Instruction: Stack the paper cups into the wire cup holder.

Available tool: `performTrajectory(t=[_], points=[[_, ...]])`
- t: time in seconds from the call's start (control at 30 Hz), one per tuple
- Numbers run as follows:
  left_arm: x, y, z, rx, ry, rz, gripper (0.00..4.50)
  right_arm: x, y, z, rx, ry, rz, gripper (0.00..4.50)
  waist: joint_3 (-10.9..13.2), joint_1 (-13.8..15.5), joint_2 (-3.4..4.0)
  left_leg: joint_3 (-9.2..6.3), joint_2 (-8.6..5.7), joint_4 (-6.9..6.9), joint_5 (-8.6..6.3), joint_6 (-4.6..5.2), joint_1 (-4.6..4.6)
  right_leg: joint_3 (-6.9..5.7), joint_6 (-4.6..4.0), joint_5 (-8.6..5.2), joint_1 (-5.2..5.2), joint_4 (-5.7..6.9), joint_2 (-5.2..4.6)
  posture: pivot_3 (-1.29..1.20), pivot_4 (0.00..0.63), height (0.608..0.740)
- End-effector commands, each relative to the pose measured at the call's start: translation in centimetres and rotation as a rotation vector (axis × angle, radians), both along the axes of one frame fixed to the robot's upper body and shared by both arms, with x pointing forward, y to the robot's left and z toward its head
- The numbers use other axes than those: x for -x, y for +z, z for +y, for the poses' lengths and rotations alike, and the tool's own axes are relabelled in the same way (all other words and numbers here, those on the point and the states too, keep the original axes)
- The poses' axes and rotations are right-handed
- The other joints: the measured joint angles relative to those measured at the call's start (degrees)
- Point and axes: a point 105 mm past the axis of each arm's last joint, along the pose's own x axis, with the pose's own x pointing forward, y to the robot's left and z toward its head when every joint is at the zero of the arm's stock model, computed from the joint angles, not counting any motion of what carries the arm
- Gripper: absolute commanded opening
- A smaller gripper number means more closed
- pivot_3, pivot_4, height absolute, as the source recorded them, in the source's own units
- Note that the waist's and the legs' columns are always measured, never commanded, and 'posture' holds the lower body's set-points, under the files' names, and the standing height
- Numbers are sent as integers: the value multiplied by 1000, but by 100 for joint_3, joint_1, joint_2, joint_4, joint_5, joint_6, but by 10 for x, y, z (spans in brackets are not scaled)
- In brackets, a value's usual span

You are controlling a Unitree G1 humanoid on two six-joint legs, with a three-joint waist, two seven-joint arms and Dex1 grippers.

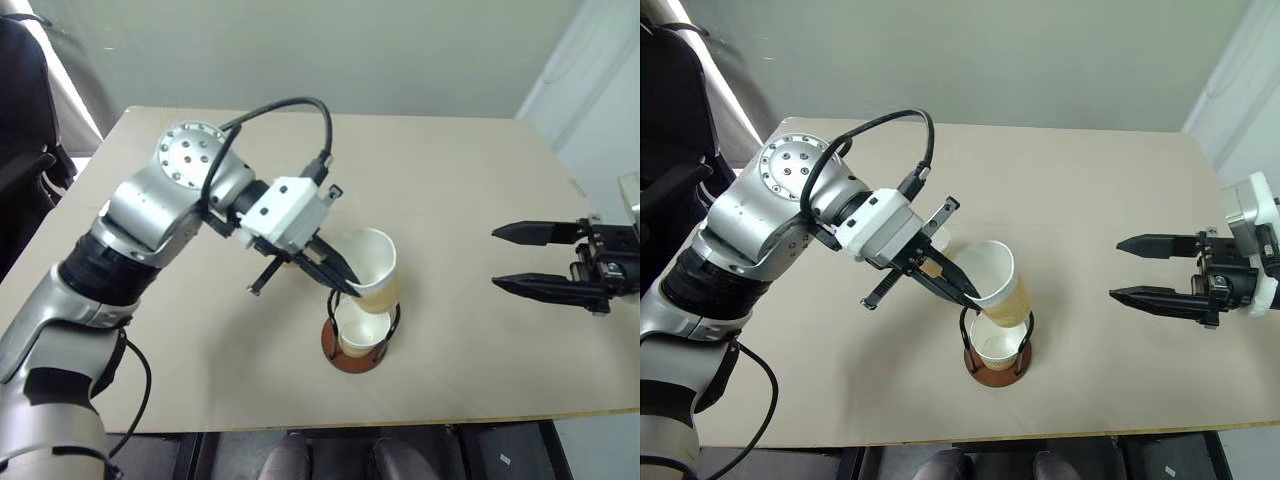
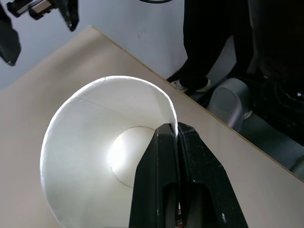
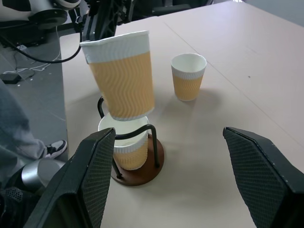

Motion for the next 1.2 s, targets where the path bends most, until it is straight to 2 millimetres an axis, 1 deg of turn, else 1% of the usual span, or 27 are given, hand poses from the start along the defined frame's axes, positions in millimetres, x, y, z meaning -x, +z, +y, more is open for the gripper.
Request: performTrajectory(t=[0.03, 0.4, 0.7, 0.73, 0.77, 0.87, 1.03, 1.1, 1.13, 1.2], points=[[9, 2, 1, -33, -75, -33, 24, 6, 12, 0, 10, -5, -59, 3671, 0, 0, 0, 0, 0, 0, 0, 0, 0, 0, 0, 0, 0, 0, 0, 0, 150, 740], [2, -12, 4, -89, -69, -82, 24, 5, 11, -1, 7, -22, -60, 3671, 0, 4, 0, 0, 0, 3, -2, 4, 0, 0, 2, -1, 1, 1, 0, 0, 150, 740], [7, -16, 2, -98, -93, -64, 24, 5, 10, -2, 8, -33, -59, 3671, 0, 5, 0, 0, 0, 4, -3, 5, -1, 0, 2, -1, 1, 1, 0, 0, 150, 740], [8, -16, 2, -96, -98, -61, 425, 5, 10, -2, 7, -34, -59, 3671, 0, 4, 0, 0, 0, 4, -3, 5, -1, 0, 3, -1, 1, 0, 0, 0, 150, 740], [9, -15, 1, -94, -103, -58, 657, 5, 10, -2, 7, -34, -59, 3671, 0, 4, 0, 0, 0, 3, -3, 5, -1, 0, 2, -1, 1, 0, 0, 0, 150, 740], [9, -16, 1, -98, -104, -59, 1676, 5, 10, -3, 8, -38, -59, 3671, 0, 4, 0, 0, 0, 3, -3, 5, -1, 0, 2, -1, 1, 1, 0, 0, 150, 740], [6, -18, 0, -106, -95, -71, 3550, 5, 9, -2, 8, -40, -59, 3671, 0, 4, 0, 0, 0, 4, -3, 6, -1, 0, 3, -1, 1, 1, 0, 0, 150, 740], [1, -18, -1, -98, -74, -84, 4262, 5, 9, -2, 8, -40, -59, 3671, 0, 5, 0, 0, 0, 4, -3, 6, -1, 0, 3, -1, 2, 1, 0, 0, 150, 740], [-4, -17, 0, -95, -53, -91, 4475, 4, 9, -2, 8, -40, -59, 3671, 0, 9, 0, 1, -1, 5, -3, 6, -1, 0, 3, -1, 2, 1, 0, 0, 150, 740], [-19, -14, 4, -84, 24, -107, 4475, 3, 9, -2, 9, -40, -59, 3671, 0, 11, 0, 1, -1, 7, -4, 7, -1, 0, 3, -1, 3, 1, 0, 0, 150, 740]])
